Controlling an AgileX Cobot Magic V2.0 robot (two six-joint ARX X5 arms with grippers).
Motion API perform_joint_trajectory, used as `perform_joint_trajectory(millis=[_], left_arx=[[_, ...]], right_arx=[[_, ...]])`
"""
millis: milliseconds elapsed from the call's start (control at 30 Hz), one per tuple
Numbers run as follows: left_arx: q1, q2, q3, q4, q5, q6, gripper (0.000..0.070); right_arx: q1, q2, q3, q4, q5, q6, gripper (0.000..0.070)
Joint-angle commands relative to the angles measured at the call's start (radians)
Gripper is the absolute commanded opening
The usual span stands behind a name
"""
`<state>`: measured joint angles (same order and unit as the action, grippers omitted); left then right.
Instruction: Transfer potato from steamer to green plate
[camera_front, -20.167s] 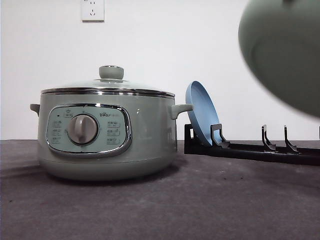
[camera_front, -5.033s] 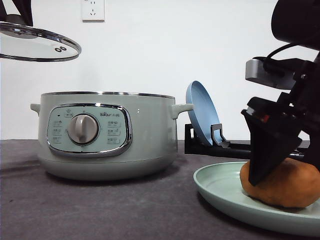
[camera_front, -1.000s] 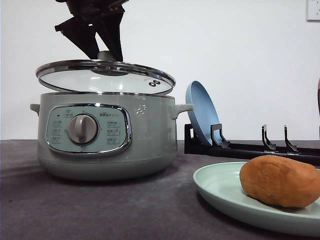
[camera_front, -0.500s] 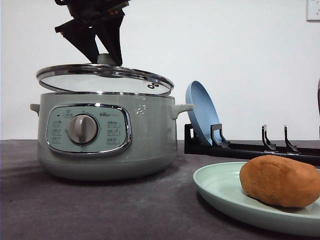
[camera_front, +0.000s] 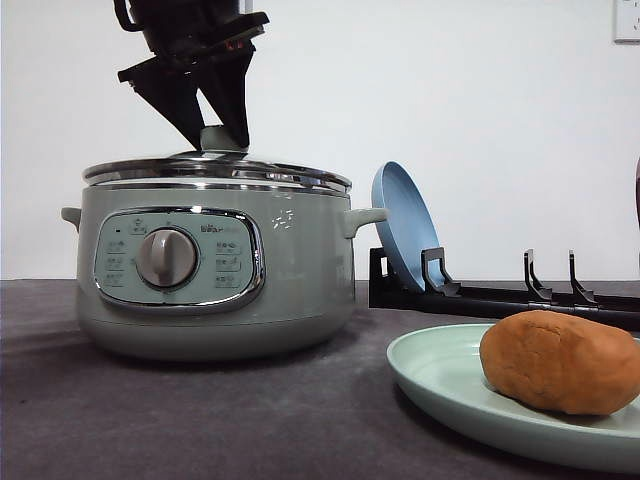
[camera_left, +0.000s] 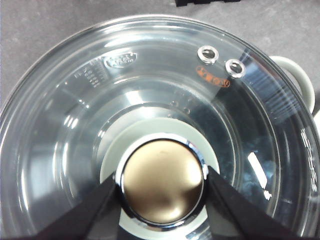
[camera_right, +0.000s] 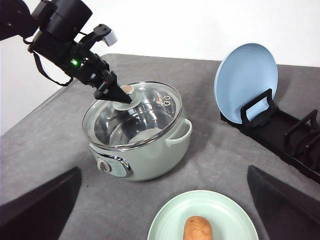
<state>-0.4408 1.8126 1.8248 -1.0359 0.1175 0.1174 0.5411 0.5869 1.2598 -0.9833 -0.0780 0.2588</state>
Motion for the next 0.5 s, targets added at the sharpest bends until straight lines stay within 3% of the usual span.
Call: perform_joint_trajectory(millis=[0, 267, 467], left_arx=[[-0.008, 0.034, 0.027, 0.038, 0.005, 0.018, 0.0000], [-0.019, 0.075, 0.027, 0.036, -0.003, 0.042, 0.0000], [-0.030, 0.075, 0.027, 0.032, -0.074, 0.057, 0.0000]], right_arx=[[0.005, 0.005, 0.016, 0.011, 0.001, 0.000, 0.0700], [0.005, 0.005, 0.016, 0.011, 0.000, 0.000, 0.0700], [0.005, 0.005, 0.016, 0.011, 0.001, 0.000, 0.0700]])
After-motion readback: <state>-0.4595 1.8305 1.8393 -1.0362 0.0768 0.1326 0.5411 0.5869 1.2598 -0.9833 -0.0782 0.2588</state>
